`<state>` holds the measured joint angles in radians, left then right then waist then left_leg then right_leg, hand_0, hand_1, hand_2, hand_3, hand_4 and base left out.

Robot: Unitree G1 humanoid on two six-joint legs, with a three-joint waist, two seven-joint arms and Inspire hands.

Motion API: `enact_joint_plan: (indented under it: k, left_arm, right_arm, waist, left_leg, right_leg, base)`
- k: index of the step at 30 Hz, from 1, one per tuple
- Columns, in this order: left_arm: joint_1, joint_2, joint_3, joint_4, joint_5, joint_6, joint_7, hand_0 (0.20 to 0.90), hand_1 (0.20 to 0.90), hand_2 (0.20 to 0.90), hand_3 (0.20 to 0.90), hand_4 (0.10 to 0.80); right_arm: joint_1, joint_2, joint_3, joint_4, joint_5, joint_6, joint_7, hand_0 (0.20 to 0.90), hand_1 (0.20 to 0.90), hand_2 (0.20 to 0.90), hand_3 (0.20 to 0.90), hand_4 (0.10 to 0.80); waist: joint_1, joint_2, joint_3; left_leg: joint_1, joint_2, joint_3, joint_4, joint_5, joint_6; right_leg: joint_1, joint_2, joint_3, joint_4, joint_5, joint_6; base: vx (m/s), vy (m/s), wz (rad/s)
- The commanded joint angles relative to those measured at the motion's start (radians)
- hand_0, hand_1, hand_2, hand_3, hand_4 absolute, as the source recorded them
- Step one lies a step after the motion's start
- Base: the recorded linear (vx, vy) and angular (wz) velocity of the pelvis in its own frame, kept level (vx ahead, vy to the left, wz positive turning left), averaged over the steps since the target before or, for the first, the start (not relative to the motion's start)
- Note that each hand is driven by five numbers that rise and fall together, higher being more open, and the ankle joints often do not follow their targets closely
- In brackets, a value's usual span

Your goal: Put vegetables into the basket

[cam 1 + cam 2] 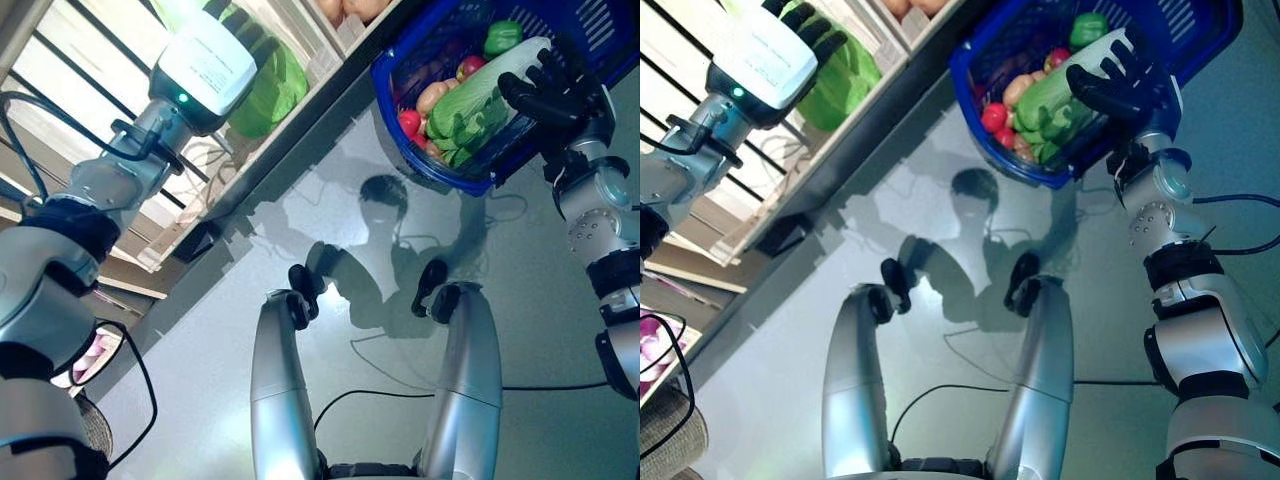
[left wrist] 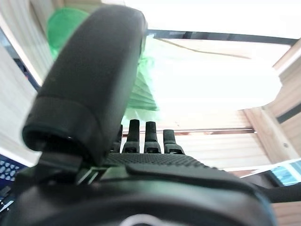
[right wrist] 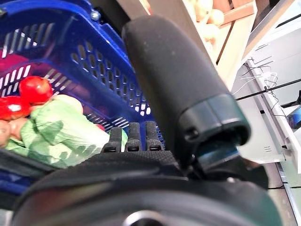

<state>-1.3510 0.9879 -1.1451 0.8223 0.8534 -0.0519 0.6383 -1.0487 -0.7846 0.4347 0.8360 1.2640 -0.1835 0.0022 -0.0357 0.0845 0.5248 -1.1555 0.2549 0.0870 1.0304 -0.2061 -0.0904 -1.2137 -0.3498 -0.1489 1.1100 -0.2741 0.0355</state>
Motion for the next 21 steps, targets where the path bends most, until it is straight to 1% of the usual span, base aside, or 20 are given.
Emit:
enact_joint_plan:
  k: [1, 3, 4, 7, 9, 10, 11, 12, 13, 16, 21]
  left_arm:
    - [-0.168, 0.076, -0.008, -0.012, 0.013, 0.072, -0.105, 0.900, 0.900, 0.900, 0.900, 0.800]
    - [-0.170, 0.073, -0.011, -0.007, 0.005, 0.081, -0.135, 0.900, 0.900, 0.900, 0.900, 0.800]
    - [-0.178, 0.065, -0.020, 0.006, -0.009, 0.112, -0.216, 0.900, 0.900, 0.900, 0.900, 0.800]
    - [-0.188, 0.059, -0.023, 0.013, -0.035, 0.158, -0.235, 0.900, 0.900, 0.900, 0.900, 0.800]
    - [-0.202, 0.048, -0.024, 0.018, -0.047, 0.182, -0.292, 0.900, 0.900, 0.900, 0.900, 0.800]
    - [-0.204, 0.047, -0.025, 0.018, -0.050, 0.184, -0.300, 0.900, 0.900, 0.900, 0.900, 0.800]
    - [-0.225, 0.033, -0.030, 0.046, -0.062, 0.180, -0.340, 0.900, 0.900, 0.900, 0.900, 0.800]
    - [-0.228, 0.031, -0.032, 0.049, -0.065, 0.180, -0.345, 0.789, 0.789, 0.789, 0.789, 0.726]
    - [-0.237, 0.020, -0.030, 0.072, -0.122, 0.196, -0.388, 0.300, 0.300, 0.300, 0.300, 0.400]
    - [-0.242, 0.010, -0.018, 0.097, -0.162, 0.201, -0.421, 0.300, 0.300, 0.300, 0.300, 0.400]
    - [-0.241, -0.001, 0.006, 0.122, -0.149, 0.199, -0.382, 0.300, 0.300, 0.300, 0.300, 0.400]
  right_arm:
    - [-0.069, -0.087, -0.064, -0.069, 0.064, -0.054, 0.062, 0.900, 0.900, 0.900, 0.900, 0.800]
    - [-0.070, -0.087, -0.064, -0.068, 0.070, -0.052, 0.065, 0.900, 0.900, 0.900, 0.900, 0.800]
    - [-0.076, -0.085, -0.065, -0.063, 0.076, -0.047, 0.077, 0.900, 0.900, 0.900, 0.900, 0.800]
    - [-0.081, -0.085, -0.060, -0.074, 0.076, -0.053, 0.074, 0.900, 0.900, 0.900, 0.900, 0.800]
    - [-0.083, -0.086, -0.066, -0.078, 0.077, -0.055, 0.065, 0.900, 0.900, 0.900, 0.900, 0.800]
    - [-0.083, -0.086, -0.067, -0.078, 0.077, -0.055, 0.065, 0.900, 0.900, 0.900, 0.900, 0.800]
    - [-0.097, -0.085, -0.073, -0.069, 0.075, -0.050, 0.065, 0.900, 0.900, 0.900, 0.900, 0.800]
    - [-0.100, -0.085, -0.074, -0.068, 0.074, -0.050, 0.065, 0.900, 0.900, 0.900, 0.900, 0.800]
    - [-0.110, -0.083, -0.078, -0.059, 0.071, -0.052, 0.067, 0.900, 0.900, 0.900, 0.900, 0.800]
    - [-0.118, -0.083, -0.087, -0.050, 0.085, -0.050, 0.077, 0.900, 0.900, 0.900, 0.900, 0.800]
    - [-0.106, -0.078, -0.108, -0.066, 0.088, -0.050, 0.081, 0.900, 0.900, 0.900, 0.900, 0.800]
  waist:
    - [-0.017, -0.021, -0.005]
    - [-0.018, -0.022, -0.005]
    - [-0.019, -0.023, -0.005]
    - [-0.021, -0.028, -0.005]
    - [-0.024, -0.031, -0.005]
    - [-0.024, -0.031, -0.005]
    - [-0.026, -0.035, -0.005]
    - [-0.027, -0.036, -0.005]
    - [-0.028, -0.038, -0.005]
    - [-0.030, -0.042, -0.005]
    - [-0.033, -0.049, -0.005]
  left_leg:
    - [0.025, 0.039, 0.000, -0.010, -0.090, -0.043]
    - [0.018, 0.039, -0.001, -0.006, -0.090, -0.042]
    - [0.003, 0.040, -0.001, -0.002, -0.087, -0.041]
    - [-0.019, 0.041, -0.003, 0.004, -0.083, -0.036]
    - [-0.034, 0.043, -0.004, 0.010, -0.080, -0.034]
    - [-0.035, 0.044, -0.005, 0.010, -0.080, -0.034]
    - [-0.034, 0.045, -0.004, 0.006, -0.076, -0.033]
    - [-0.035, 0.045, -0.004, 0.007, -0.076, -0.033]
    - [-0.037, 0.047, -0.004, 0.005, -0.073, -0.033]
    - [-0.041, 0.052, -0.002, 0.003, -0.068, -0.034]
    - [-0.021, 0.056, 0.002, -0.007, -0.065, -0.035]
  right_leg:
    - [0.035, -0.032, 0.049, -0.081, 0.065, 0.085]
    - [0.030, -0.033, 0.049, -0.079, 0.065, 0.086]
    - [0.017, -0.033, 0.048, -0.076, 0.068, 0.089]
    - [-0.002, -0.032, 0.046, -0.070, 0.072, 0.089]
    - [-0.012, -0.033, 0.045, -0.067, 0.076, 0.092]
    - [-0.014, -0.033, 0.045, -0.066, 0.077, 0.093]
    - [-0.010, -0.032, 0.042, -0.070, 0.080, 0.095]
    - [-0.010, -0.032, 0.041, -0.071, 0.080, 0.095]
    - [-0.011, -0.032, 0.039, -0.072, 0.082, 0.096]
    - [-0.011, -0.031, 0.034, -0.079, 0.086, 0.097]
    - [0.010, -0.029, 0.031, -0.094, 0.093, 0.098]
  base:
    - [-0.033, -0.004, 0.00]
    - [0.000, 0.000, 0.00]
    - [-0.043, 0.018, 0.00]
    - [-0.026, 0.011, -0.01]
    - [-0.017, 0.006, -0.01]
    - [-0.035, 0.000, -0.01]
    - [0.000, 0.000, 0.00]
    - [-0.032, 0.009, 0.01]
    - [0.000, 0.000, 0.00]
    - [0.000, 0.000, 0.00]
    - [-0.010, 0.014, -0.05]
